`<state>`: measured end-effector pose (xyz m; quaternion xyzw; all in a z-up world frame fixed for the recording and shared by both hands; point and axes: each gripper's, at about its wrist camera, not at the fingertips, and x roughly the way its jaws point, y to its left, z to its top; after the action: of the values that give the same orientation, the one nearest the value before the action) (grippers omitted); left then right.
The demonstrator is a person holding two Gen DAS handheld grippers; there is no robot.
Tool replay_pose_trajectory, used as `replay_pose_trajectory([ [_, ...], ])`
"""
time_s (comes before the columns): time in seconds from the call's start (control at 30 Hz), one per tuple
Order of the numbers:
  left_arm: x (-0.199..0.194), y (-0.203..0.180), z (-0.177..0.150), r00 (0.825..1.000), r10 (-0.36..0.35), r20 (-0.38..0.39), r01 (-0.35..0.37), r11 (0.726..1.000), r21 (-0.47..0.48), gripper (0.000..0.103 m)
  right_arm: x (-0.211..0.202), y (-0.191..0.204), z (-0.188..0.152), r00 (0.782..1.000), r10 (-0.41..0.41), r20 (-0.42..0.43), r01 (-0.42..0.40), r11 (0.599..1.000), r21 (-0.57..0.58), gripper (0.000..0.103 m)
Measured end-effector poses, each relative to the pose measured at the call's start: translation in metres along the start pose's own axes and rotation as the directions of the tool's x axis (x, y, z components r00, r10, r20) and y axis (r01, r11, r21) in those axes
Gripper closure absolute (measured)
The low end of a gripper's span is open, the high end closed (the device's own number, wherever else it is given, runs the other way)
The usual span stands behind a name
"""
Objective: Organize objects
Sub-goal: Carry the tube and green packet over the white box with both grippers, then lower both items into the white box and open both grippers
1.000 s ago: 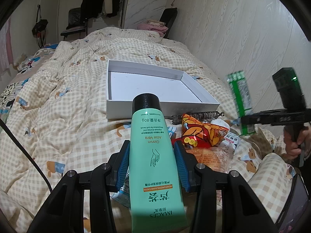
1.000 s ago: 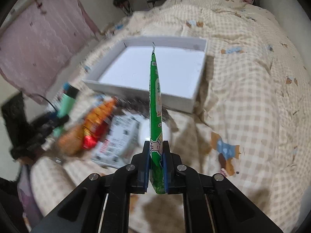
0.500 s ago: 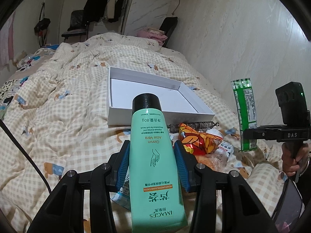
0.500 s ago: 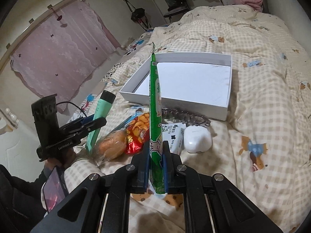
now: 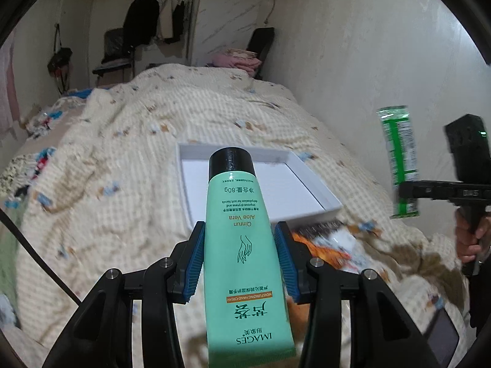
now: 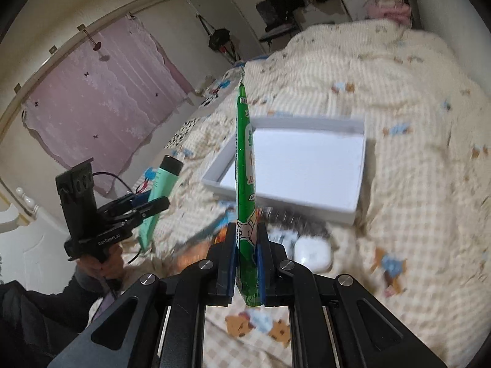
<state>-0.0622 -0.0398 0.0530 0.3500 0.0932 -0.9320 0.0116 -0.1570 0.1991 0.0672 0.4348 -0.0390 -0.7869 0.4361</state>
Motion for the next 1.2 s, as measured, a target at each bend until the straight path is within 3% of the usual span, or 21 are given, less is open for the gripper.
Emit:
replay_pose_trajectory([
  [0.13, 0.009, 0.004, 0.032, 0.997, 0.071, 0.043, -0.074, 0.996, 0.05, 0.055, -0.011, 0.0, 0.029, 0.997, -0.046, 0.069, 0.048, 0.999, -0.021, 0.091],
  [0.33, 0.05, 0.019, 0.071, 0.999, 0.03, 0.023, -0.03, 0.999, -0.033, 0.055, 0.002, -0.008, 0.06, 0.968, -0.207, 0.141, 0.209, 0.978, -0.004, 0.091],
  [0.47, 0.098, 0.012, 0.08, 0.994, 0.104, -0.03, -0.104, 0.995, 0.008, 0.055, 0.052, -0.027, 0.068, 0.954, -0.295, 0.053, 0.293, 0.955, 0.047, 0.091],
  [0.6, 0.138, 0.009, 0.075, 0.991, 0.1, -0.094, -0.098, 0.995, 0.028, 0.055, 0.101, -0.046, 0.065, 0.947, -0.316, -0.064, 0.321, 0.943, 0.088, 0.091],
  [0.77, 0.177, 0.021, 0.066, 0.975, 0.138, -0.172, -0.138, 0.99, 0.01, 0.055, 0.137, -0.06, 0.05, 0.91, -0.389, -0.144, 0.399, 0.916, 0.051, 0.091],
  [0.87, 0.185, 0.029, 0.059, 0.969, 0.158, -0.189, -0.161, 0.987, -0.001, 0.055, 0.143, -0.07, 0.046, 0.894, -0.412, -0.174, 0.427, 0.903, 0.057, 0.091],
  [1.0, 0.182, 0.03, 0.051, 0.979, 0.143, -0.145, -0.143, 0.99, 0.009, 0.055, 0.146, -0.07, 0.035, 0.884, -0.437, -0.165, 0.444, 0.896, 0.006, 0.091],
  [1.2, 0.187, 0.023, 0.047, 0.978, 0.118, -0.17, -0.118, 0.993, 0.011, 0.055, 0.153, -0.059, 0.036, 0.851, -0.5, -0.161, 0.497, 0.866, -0.061, 0.091],
])
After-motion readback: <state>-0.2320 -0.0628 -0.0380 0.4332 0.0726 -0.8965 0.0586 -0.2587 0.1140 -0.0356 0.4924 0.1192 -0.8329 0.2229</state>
